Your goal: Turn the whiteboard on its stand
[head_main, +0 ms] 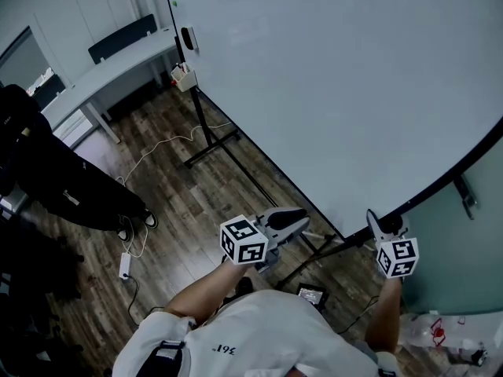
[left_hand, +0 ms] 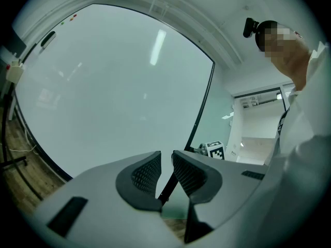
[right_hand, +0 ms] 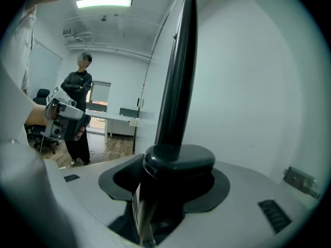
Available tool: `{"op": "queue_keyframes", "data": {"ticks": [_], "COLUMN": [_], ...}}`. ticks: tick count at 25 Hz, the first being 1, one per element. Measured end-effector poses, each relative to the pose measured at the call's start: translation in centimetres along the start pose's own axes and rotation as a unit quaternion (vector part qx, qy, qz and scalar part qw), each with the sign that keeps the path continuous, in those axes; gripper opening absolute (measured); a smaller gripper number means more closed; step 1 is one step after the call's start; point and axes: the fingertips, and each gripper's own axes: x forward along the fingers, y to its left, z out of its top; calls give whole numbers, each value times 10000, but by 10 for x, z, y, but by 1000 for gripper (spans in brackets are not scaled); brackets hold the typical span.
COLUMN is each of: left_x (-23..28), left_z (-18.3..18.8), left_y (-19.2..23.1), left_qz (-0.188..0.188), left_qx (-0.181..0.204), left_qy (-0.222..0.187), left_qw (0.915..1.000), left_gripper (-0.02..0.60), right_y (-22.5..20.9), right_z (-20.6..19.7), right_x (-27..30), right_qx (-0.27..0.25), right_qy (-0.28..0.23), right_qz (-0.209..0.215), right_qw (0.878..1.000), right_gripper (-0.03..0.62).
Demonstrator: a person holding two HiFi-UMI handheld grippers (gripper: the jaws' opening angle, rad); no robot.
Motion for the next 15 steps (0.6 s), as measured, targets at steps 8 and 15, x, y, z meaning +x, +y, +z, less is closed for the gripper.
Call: {"op": "queue_keyframes", "data": {"ticks": [8,15], "left_x": [-8,-13], "left_z": [2,3], "left_y": [-2,-3], "left_qz": [-64,-107], "left_qx": [6,6], "left_qy": [-6,-12], "left_qw": [10000,9999], "left_gripper": [61,61], "right_y": [-2,-1], "right_z": [-4,-21], "right_x": [-6,-24], "right_qx": [81,251], "right_qy": [-64,21], "right_qz": [-316,-620], "right_qw": [9994,9978], "right_gripper": [253,256]}}
